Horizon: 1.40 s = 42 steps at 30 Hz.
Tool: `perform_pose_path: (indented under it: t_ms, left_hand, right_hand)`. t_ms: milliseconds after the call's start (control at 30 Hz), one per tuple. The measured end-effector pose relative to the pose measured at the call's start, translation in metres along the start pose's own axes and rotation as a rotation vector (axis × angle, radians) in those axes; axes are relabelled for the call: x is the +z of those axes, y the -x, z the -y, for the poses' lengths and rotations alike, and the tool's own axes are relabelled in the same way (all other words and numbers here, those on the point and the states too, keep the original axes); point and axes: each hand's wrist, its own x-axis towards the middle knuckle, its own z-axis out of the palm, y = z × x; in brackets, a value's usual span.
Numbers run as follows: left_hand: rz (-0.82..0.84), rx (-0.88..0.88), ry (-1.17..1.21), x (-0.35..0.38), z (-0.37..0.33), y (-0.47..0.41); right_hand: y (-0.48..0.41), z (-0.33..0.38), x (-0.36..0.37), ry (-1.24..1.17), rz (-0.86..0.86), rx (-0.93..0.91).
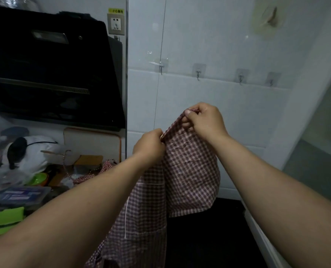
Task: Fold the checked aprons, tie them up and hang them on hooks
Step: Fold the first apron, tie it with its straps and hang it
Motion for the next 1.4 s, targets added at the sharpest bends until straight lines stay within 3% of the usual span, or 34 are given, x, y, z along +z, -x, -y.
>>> perform_pose_path:
  t_ms: [333, 600, 733, 900, 1033, 1133, 1267, 1400]
  left_hand:
    - [0.070, -0.146, -0.227, -0.010, 0.065, 0.023]
    - [0.098, -0.184, 0.124, -0.015, 0.101, 0.038]
    - [0.113, 0.006, 0.134, -0.028, 0.084, 0.045]
    - [0.264, 0.255, -0.213, -0.034, 0.077, 0.051]
    - [0.438, 0.127, -0.475, -0.005, 0.120, 0.056]
    - [0.439, 0.032, -0.414, 0.030, 0.156, 0.061]
    - [0.518, -0.058, -0.256, 0.052, 0.147, 0.048]
    - [0.682, -0.064, -0.434, 0.075, 0.140, 0.026]
  right_hand:
    - [-0.007, -0.029, -0.067, -0.026, -0.371, 0.157]
    - [0.017, -0.071, -0.102, -0.108, -0.465, 0.283]
    - [0.038, -0.104, -0.122, -0.166, -0.511, 0.379]
    - [0.065, -0.124, -0.142, -0.130, -0.591, 0.433]
    - [0.100, -0.156, -0.144, -0.108, -0.636, 0.502]
    - [0.128, -0.188, -0.139, -0.089, -0.656, 0.575]
    - [0.136, -0.221, -0.145, 0.017, -0.705, 0.636]
    - [0.121, -0.297, -0.164, 0.225, -0.704, 0.726]
